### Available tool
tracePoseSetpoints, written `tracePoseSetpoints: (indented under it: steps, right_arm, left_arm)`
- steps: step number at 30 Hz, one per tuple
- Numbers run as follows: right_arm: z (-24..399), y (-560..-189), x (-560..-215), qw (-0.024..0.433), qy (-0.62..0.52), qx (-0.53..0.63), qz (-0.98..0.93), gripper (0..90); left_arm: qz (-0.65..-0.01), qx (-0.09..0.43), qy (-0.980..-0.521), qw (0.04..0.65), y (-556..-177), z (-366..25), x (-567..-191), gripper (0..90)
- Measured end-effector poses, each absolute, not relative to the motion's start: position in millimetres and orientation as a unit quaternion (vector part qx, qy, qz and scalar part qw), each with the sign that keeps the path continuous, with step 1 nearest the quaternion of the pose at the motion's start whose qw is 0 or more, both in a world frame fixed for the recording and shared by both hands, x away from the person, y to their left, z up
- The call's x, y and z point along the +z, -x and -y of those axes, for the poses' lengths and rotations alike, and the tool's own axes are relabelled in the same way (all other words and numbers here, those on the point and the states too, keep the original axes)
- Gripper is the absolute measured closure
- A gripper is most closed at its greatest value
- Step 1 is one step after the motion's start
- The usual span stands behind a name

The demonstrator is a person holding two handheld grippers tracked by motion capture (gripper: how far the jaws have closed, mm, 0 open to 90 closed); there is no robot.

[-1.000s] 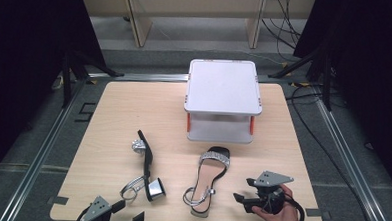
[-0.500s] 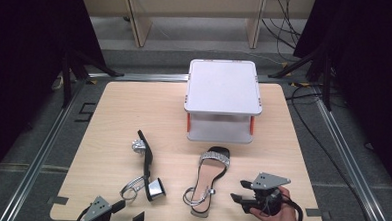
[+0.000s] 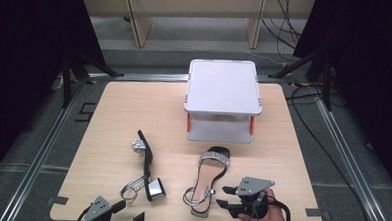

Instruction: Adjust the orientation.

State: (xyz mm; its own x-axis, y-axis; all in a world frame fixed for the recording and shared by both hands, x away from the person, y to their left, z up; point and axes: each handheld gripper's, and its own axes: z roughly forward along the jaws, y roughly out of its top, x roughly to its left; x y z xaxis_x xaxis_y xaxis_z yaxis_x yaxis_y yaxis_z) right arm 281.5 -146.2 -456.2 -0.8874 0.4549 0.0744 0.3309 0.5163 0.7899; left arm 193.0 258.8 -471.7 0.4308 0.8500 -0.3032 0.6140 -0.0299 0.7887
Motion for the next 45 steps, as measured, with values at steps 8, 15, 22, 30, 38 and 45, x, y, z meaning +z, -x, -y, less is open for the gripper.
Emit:
tracePoseSetpoints:
  steps: [8, 15, 22, 30, 38, 45]
  right_arm:
    - [125, -289, -456, 0.063, -0.231, 0.452, -0.859, 69.9]
    - [131, -291, -452, 0.084, -0.229, 0.437, -0.866, 80.9]
    - [151, -290, -449, 0.105, -0.229, 0.422, -0.871, 81.1]
    - [188, -301, -444, 0.118, -0.264, 0.421, -0.859, 81.1]
    - [207, -317, -442, 0.134, -0.278, 0.420, -0.853, 89.7]
    - [237, -332, -438, 0.128, -0.327, 0.441, -0.826, 85.8]
  left_arm:
    - [-0.516, 0.125, -0.706, 0.468, -193, -258, -471, 16.0]
    - [-0.514, 0.125, -0.711, 0.464, -191, -259, -469, 16.0]
    - [-0.517, 0.125, -0.706, 0.469, -191, -260, -469, 16.0]
    - [-0.518, 0.126, -0.709, 0.462, -192, -260, -469, 16.0]
    - [-0.521, 0.126, -0.703, 0.467, -194, -260, -471, 16.1]
    - [-0.527, 0.122, -0.701, 0.465, -194, -259, -471, 16.1]
